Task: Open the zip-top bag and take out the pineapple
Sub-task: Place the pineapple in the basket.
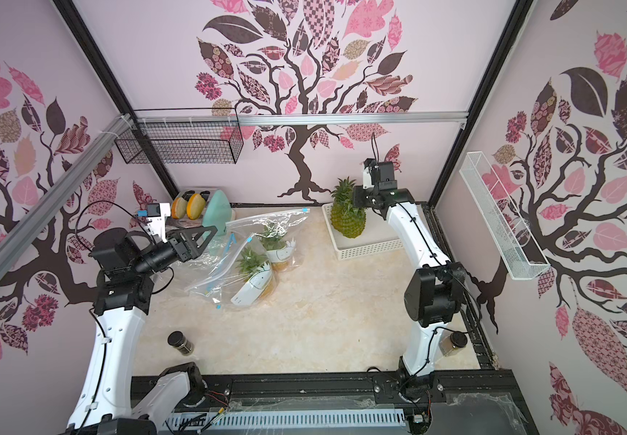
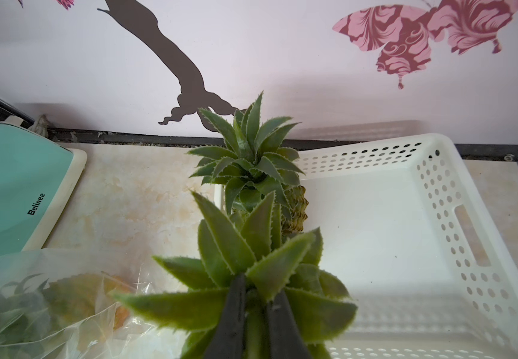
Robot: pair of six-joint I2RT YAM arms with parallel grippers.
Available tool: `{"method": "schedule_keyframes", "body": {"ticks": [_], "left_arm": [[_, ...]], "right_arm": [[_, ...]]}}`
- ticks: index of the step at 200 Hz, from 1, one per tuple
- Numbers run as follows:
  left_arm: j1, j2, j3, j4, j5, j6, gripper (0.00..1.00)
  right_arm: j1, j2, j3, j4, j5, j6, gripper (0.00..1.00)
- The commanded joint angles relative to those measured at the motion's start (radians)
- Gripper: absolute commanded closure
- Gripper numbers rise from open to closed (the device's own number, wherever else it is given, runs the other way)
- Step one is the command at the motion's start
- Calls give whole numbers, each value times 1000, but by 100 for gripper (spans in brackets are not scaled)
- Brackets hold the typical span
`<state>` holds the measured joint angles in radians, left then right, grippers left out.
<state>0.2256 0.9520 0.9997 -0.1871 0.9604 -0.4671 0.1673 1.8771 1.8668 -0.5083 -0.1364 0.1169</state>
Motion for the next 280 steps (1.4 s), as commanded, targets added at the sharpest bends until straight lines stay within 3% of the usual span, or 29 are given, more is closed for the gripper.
{"method": "schedule_keyframes", "body": {"ticks": [1,112,280], "left_arm": [[-5,-10,-16,22,-9,12,2],[-6,-26,-58,43,-17,1,2],[-21,-51,-102,65,-16,-10,2]], "right_arm": [[-4,-4,-12,96,-42,28,100],[19,-65,-151,138,-40,55,100],[118,-122,-232,102,34,66,100]]}}
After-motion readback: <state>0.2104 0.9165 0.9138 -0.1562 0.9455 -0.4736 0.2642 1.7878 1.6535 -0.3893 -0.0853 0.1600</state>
